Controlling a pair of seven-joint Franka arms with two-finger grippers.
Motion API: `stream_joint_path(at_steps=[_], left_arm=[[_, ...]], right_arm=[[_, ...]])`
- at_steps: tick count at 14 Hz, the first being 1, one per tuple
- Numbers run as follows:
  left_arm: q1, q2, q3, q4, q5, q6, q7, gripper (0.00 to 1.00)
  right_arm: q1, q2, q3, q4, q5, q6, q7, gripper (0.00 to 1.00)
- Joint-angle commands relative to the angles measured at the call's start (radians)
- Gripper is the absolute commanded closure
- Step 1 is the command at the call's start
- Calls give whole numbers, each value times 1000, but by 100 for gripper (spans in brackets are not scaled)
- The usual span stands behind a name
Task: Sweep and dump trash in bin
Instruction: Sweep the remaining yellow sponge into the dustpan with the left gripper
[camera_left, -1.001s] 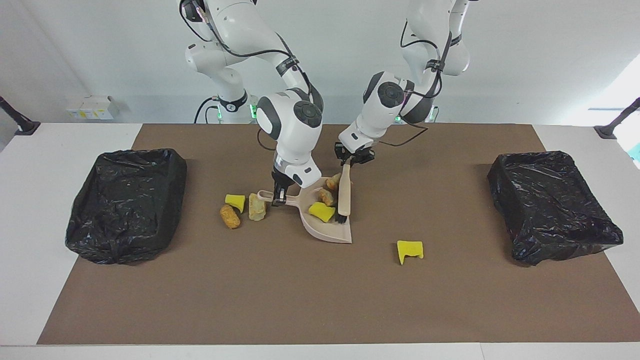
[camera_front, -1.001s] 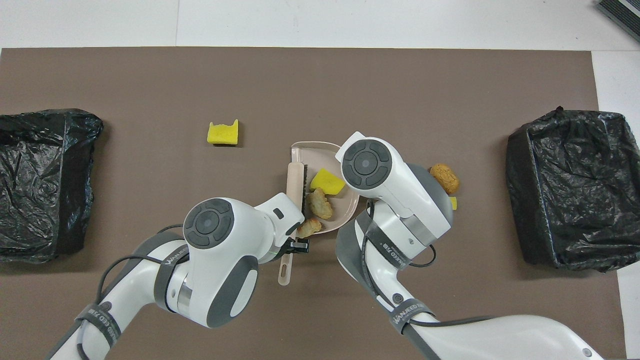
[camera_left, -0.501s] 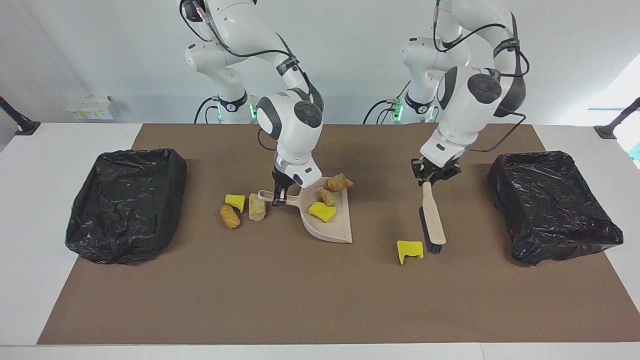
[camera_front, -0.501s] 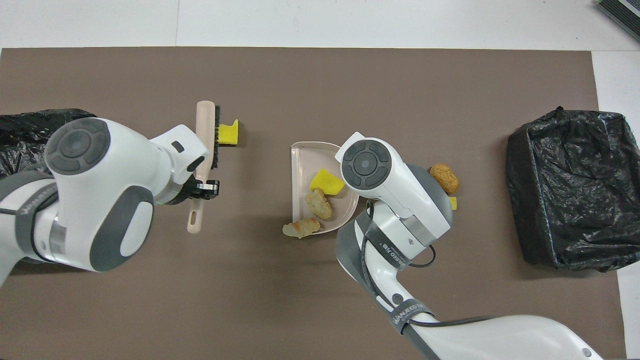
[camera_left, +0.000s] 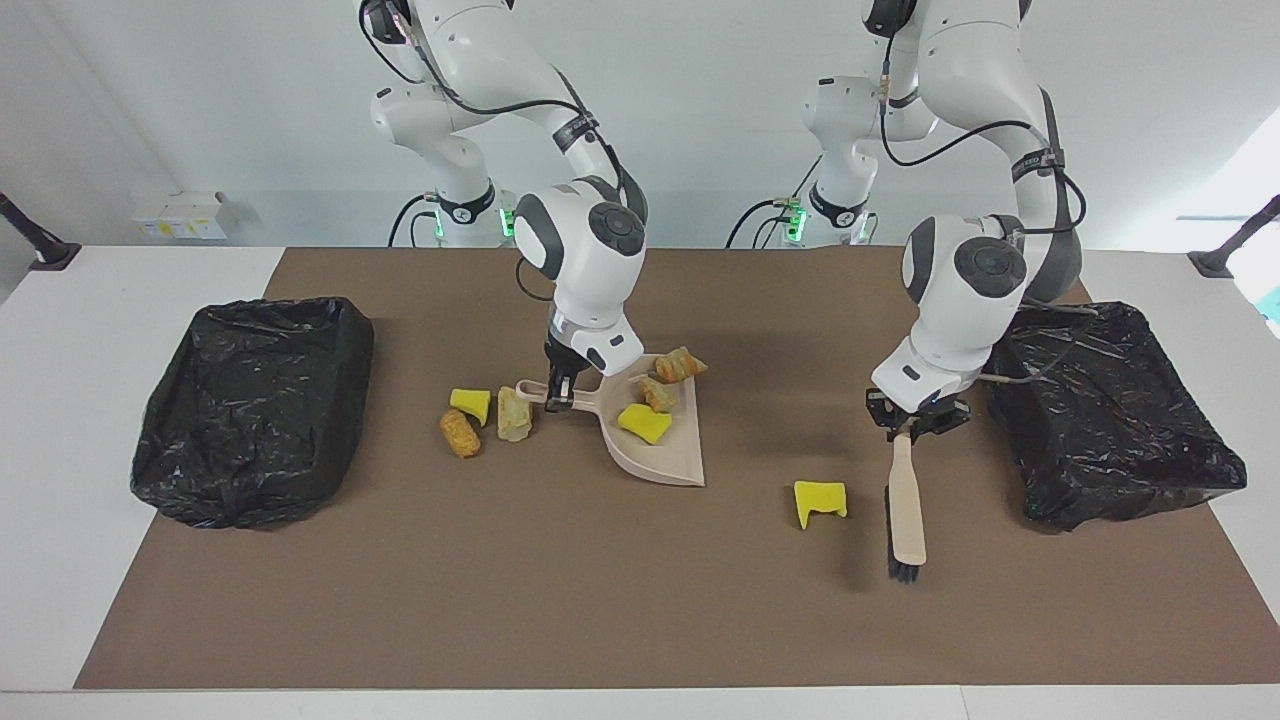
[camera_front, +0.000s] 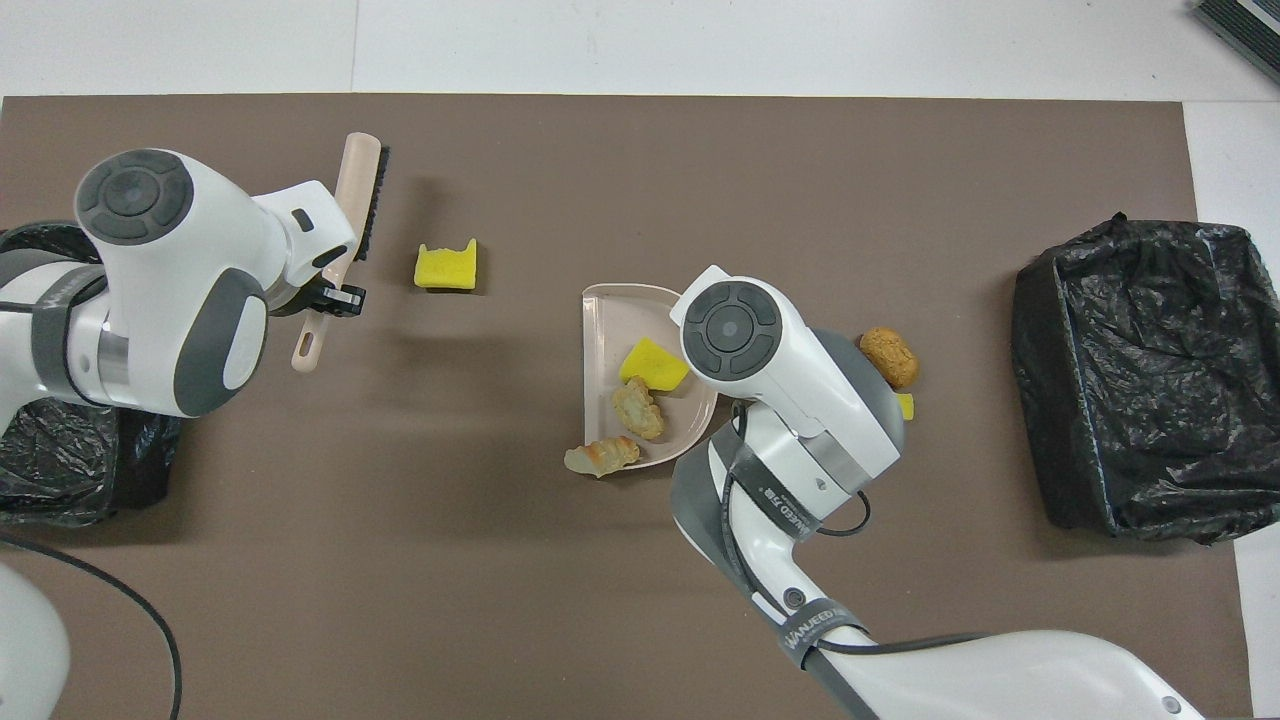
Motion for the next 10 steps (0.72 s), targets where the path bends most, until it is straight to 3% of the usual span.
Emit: stream_joint_path(at_steps=[1,6,10], left_arm=[[-45,-5,3,-28,26,-50,15,100],[-89,-87,-4,-160,-8,-108,-9,100],[-166,-172,-4,-298,-150,-134,-70,100]], right_arm=[[3,-4,7,-23,14,-1,23,100],[2,-5,7,-28,14,6,24,100],[2,-4,7,-32,14,16,24,100]])
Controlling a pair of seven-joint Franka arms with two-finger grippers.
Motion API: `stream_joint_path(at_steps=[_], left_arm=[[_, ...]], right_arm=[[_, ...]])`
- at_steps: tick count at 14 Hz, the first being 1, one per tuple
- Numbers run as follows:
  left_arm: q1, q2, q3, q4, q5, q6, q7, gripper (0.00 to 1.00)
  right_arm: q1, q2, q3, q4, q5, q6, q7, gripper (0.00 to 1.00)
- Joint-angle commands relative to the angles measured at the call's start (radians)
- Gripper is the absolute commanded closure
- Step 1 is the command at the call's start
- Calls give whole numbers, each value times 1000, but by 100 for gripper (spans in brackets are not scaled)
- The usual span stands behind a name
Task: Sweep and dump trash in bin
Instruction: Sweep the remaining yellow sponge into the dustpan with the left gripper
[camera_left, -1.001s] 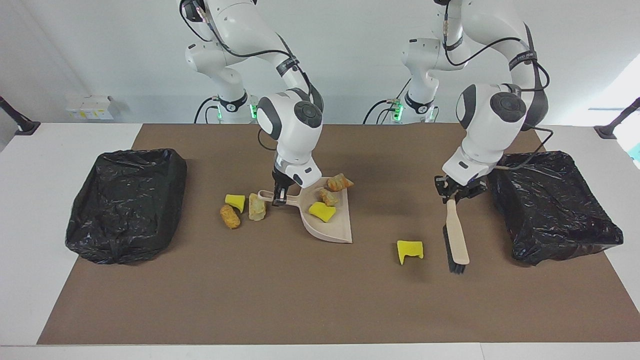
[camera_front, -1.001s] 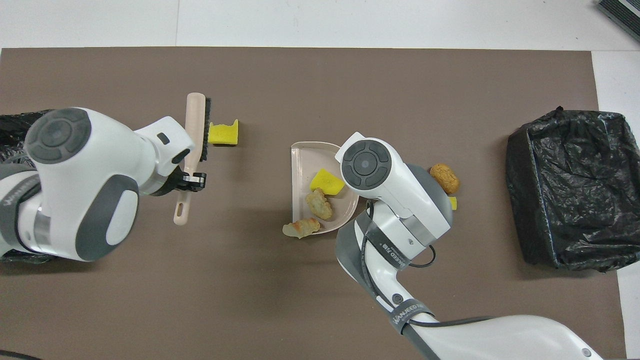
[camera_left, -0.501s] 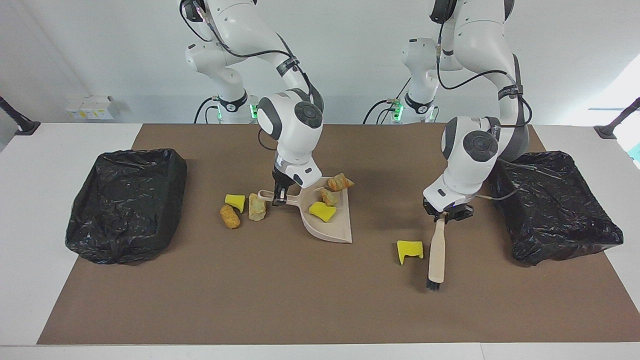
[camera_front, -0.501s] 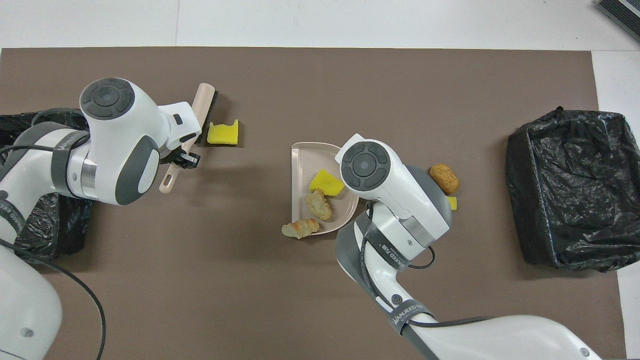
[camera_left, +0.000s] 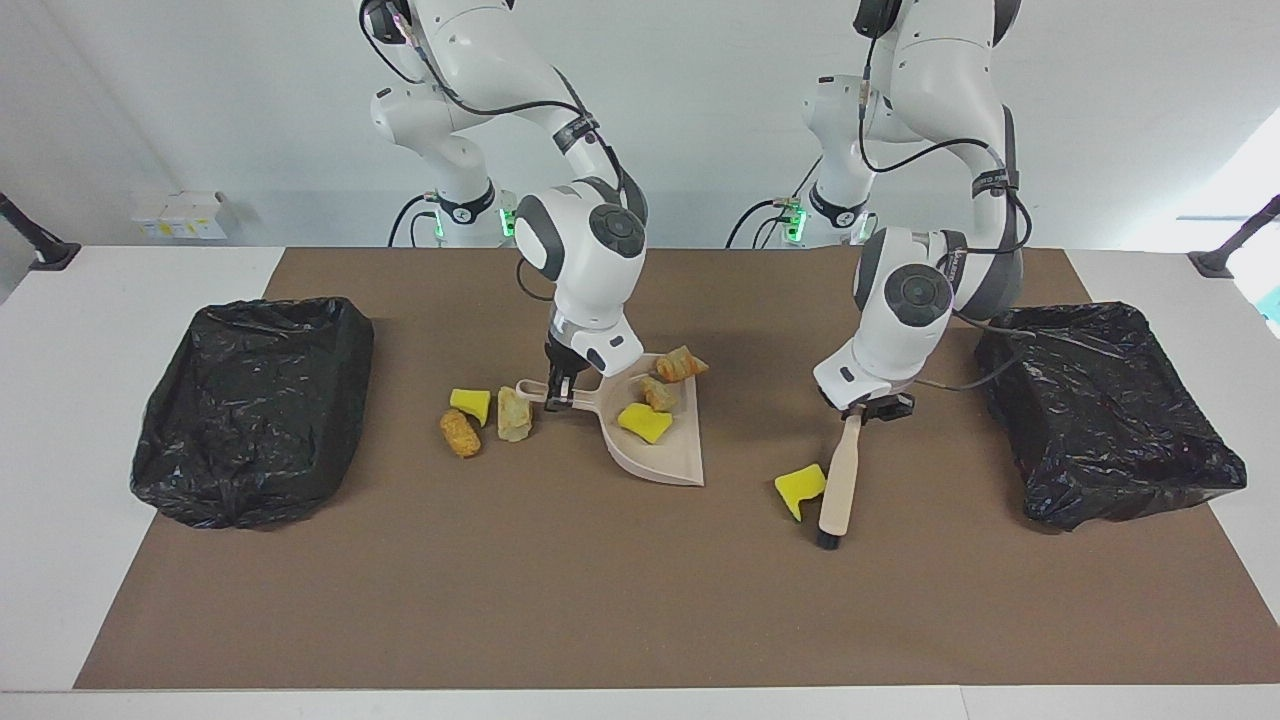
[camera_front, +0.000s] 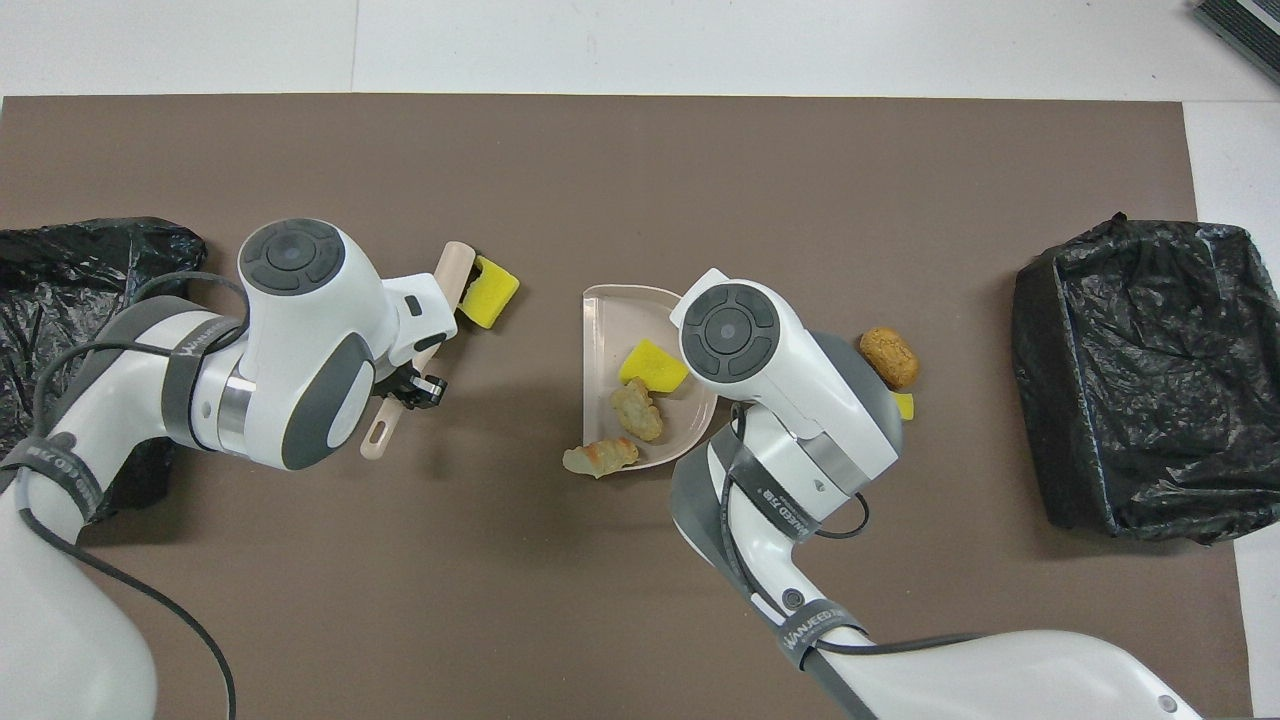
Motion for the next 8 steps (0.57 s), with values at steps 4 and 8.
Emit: stream_joint_path(at_steps=[4,8], left_arm=[[-159,-105,10,-145,-218,-4,-153,100],[-261,-108,10,-145,-338,94,-360,100]], right_arm=[[-5,-5,7,-33,14,25,18,100],[-15,-7,7,-48,14,40,18,100]])
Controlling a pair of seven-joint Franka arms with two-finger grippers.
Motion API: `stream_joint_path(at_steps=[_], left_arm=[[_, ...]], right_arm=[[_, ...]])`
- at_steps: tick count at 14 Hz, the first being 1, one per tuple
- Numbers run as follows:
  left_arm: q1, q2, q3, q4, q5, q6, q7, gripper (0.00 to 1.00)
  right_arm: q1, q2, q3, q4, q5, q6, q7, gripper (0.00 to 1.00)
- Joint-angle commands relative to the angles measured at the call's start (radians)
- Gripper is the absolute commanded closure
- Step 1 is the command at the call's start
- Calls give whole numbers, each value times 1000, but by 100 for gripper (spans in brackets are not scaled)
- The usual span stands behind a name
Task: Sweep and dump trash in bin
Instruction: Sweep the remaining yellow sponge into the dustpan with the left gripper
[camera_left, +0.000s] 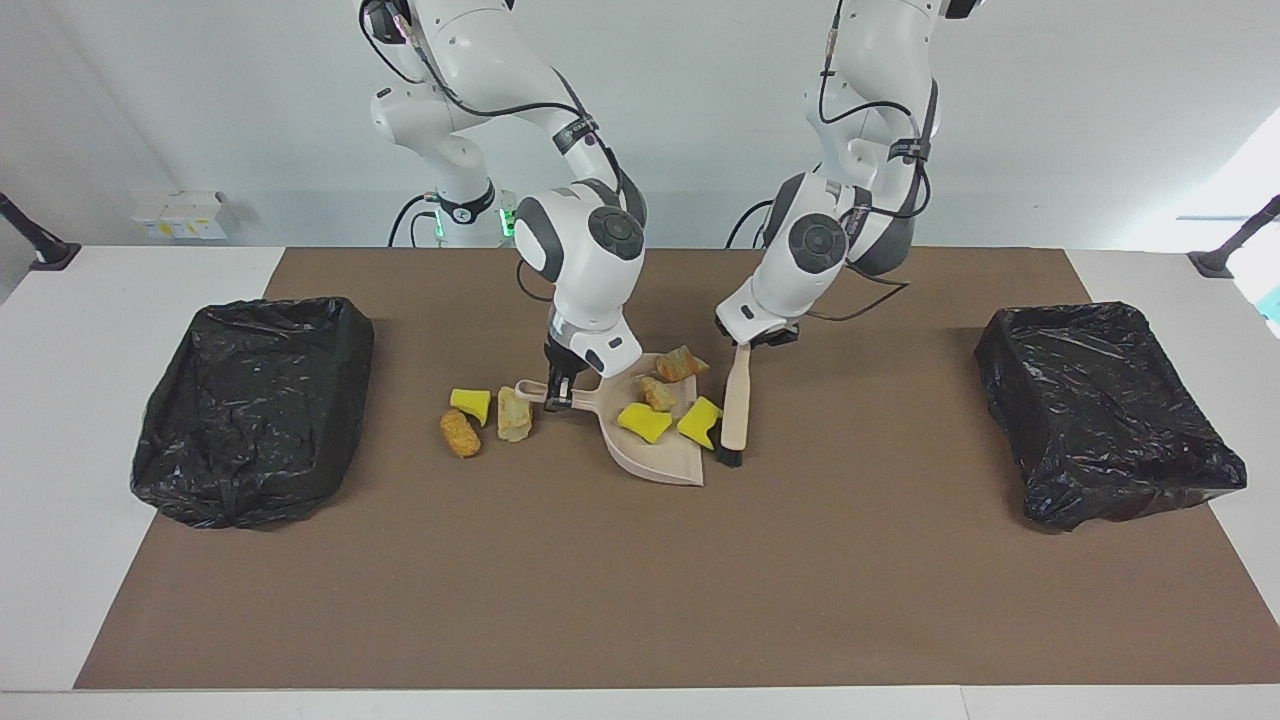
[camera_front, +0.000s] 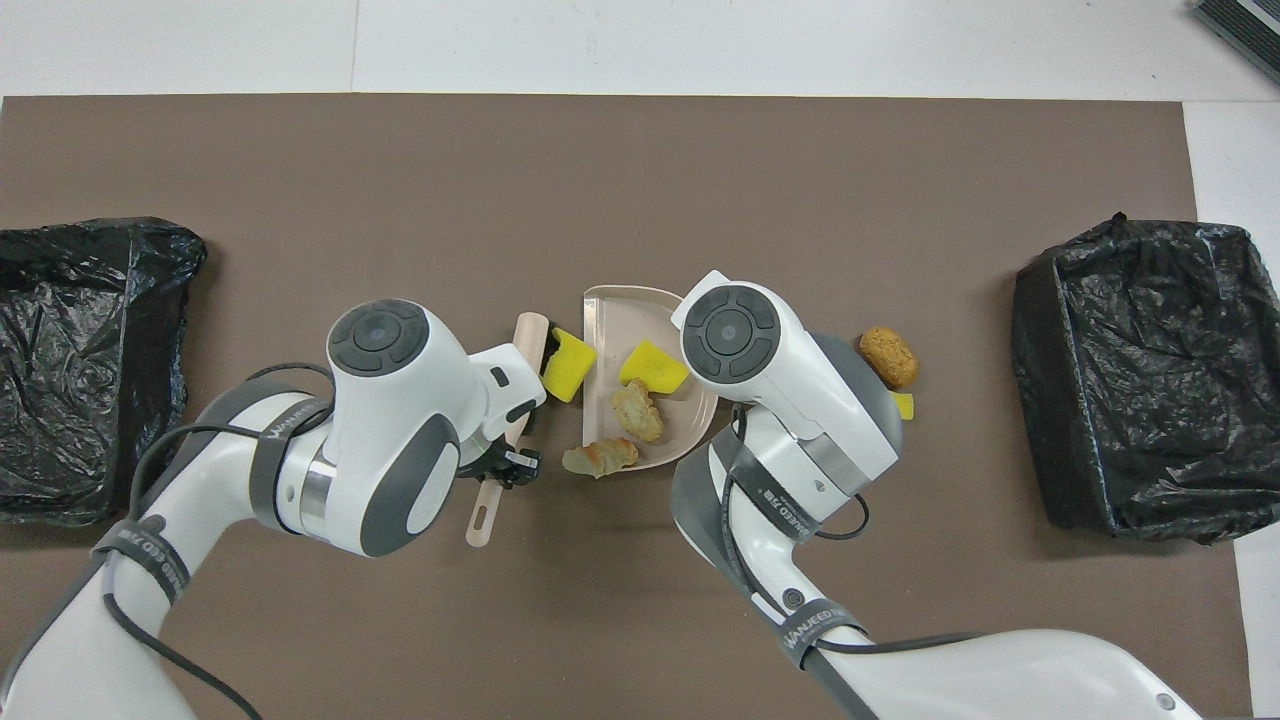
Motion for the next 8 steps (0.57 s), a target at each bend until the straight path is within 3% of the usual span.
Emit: stream_joint_path(at_steps=[1,5,8], left_arm=[[-63,-22,15,-37,-67,101,-167,100],[-86,-11,15,-35,-217,209,-295,100],[-68,-31,18,-25,-230,175,-298,100]], right_arm=[[-10,-12,8,-51,12,52,13,100],[-21,-12,8,-55,16,64,13,100],[-23,-12,8,-46,16,60,13,100]])
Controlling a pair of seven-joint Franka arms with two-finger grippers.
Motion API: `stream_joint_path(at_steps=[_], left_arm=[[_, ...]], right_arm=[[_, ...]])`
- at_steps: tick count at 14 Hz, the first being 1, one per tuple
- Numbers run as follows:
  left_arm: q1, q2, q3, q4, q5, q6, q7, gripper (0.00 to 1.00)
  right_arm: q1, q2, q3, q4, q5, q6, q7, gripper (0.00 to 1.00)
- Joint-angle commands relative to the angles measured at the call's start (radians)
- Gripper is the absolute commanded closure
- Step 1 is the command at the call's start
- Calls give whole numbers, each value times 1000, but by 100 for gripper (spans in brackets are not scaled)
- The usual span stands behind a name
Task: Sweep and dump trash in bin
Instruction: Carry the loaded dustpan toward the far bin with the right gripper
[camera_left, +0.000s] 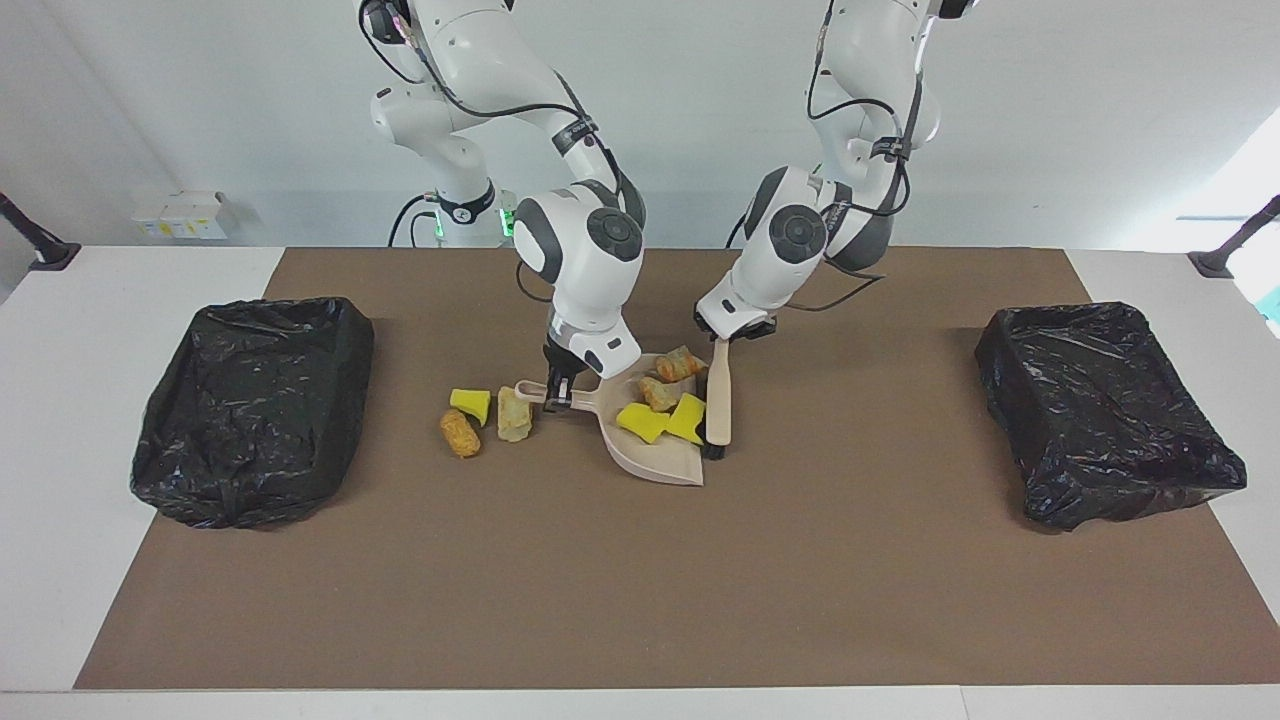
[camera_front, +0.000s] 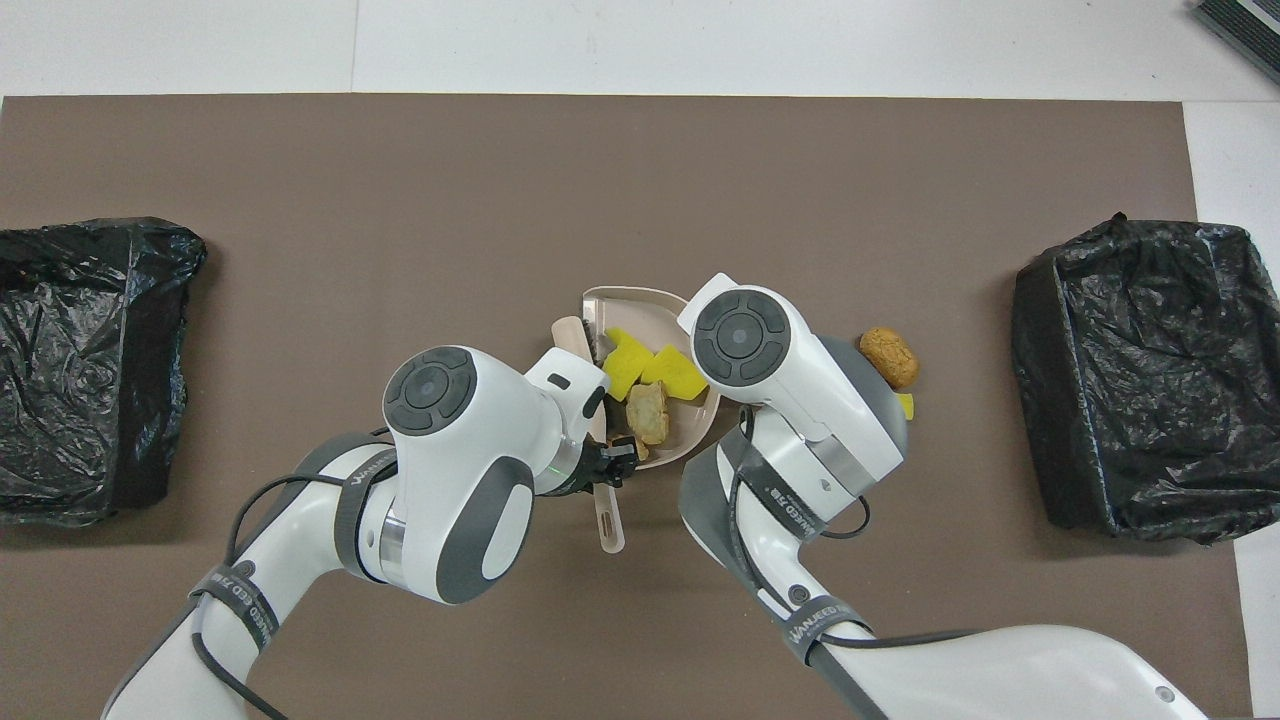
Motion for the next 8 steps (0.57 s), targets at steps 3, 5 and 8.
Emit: stream_joint_path(at_steps=[3,5,8], left_arm=[[66,-82,20,37,-14,-141,-5,100],[98,-114,20,44,-6,-181,-5,100],[144,-185,23,44,42,-323,-3,100]], right_arm=[[-14,-12,8,-17,15,18,13,100],[-15,-14,8,-16,15,14,8,100],[-29,-32,8,-16,15,10,-1,100]])
